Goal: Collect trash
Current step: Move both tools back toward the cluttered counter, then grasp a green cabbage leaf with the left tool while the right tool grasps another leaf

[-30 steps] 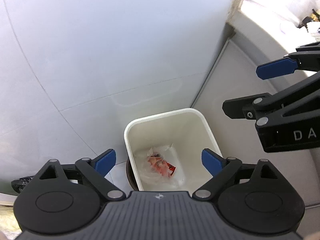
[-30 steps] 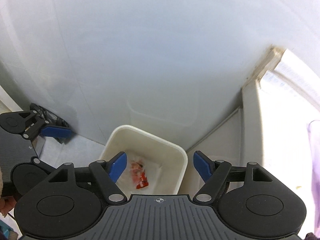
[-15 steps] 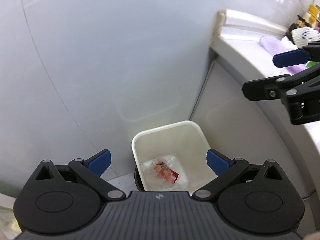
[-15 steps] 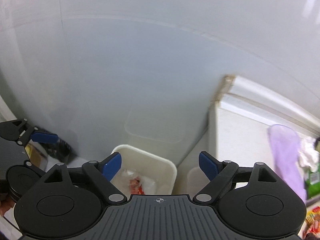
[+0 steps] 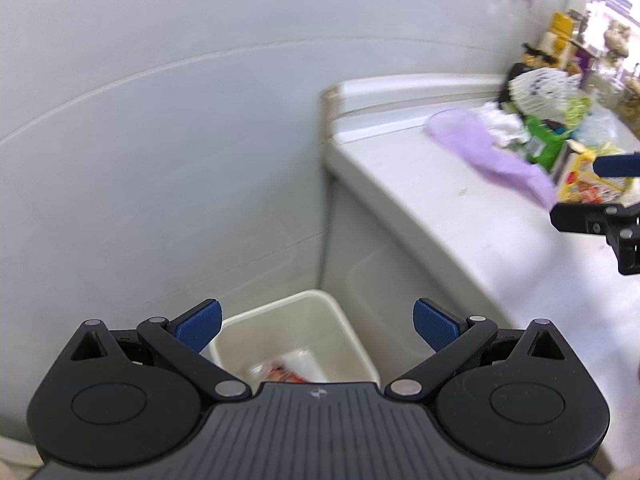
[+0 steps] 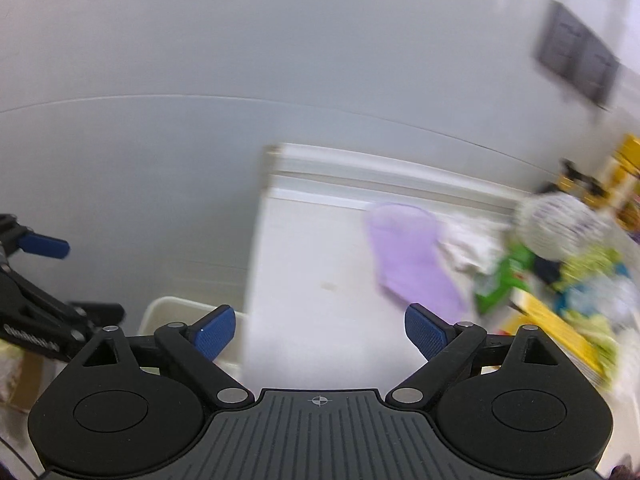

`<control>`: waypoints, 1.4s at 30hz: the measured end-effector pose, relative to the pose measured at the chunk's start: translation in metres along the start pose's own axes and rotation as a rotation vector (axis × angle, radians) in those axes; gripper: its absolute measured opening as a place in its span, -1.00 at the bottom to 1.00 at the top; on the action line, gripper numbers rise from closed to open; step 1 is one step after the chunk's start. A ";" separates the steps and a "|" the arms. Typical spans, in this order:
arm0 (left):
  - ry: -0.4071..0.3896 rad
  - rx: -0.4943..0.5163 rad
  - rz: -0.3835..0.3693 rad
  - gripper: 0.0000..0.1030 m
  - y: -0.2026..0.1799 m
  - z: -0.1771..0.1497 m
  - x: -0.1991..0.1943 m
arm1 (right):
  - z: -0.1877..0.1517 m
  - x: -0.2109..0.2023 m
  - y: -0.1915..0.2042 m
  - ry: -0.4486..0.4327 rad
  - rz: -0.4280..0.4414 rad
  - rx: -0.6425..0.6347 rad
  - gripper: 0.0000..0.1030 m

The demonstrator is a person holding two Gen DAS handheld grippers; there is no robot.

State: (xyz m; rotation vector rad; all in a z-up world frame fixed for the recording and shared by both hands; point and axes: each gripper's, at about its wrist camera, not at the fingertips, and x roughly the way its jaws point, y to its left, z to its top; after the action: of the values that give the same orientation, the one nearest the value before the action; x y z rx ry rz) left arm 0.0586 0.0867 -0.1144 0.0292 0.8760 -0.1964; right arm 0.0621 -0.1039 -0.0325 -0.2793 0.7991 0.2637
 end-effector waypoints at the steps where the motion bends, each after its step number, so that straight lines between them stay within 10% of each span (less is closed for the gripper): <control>1: -0.006 0.012 -0.010 0.98 -0.006 0.004 0.000 | -0.004 -0.004 -0.009 -0.002 -0.015 0.012 0.83; 18: -0.053 0.234 -0.194 0.98 -0.117 0.065 0.020 | -0.065 -0.049 -0.154 -0.021 -0.257 0.257 0.86; 30: -0.129 0.397 -0.400 0.94 -0.212 0.145 0.039 | -0.063 -0.043 -0.218 -0.078 -0.264 0.376 0.85; 42: -0.116 0.791 -0.536 0.30 -0.327 0.228 0.082 | -0.061 -0.019 -0.257 -0.097 -0.153 0.417 0.58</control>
State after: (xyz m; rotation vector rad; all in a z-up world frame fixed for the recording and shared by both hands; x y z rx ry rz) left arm 0.2229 -0.2710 -0.0128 0.5181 0.6293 -1.0284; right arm 0.0952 -0.3665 -0.0220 0.0649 0.7137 -0.0359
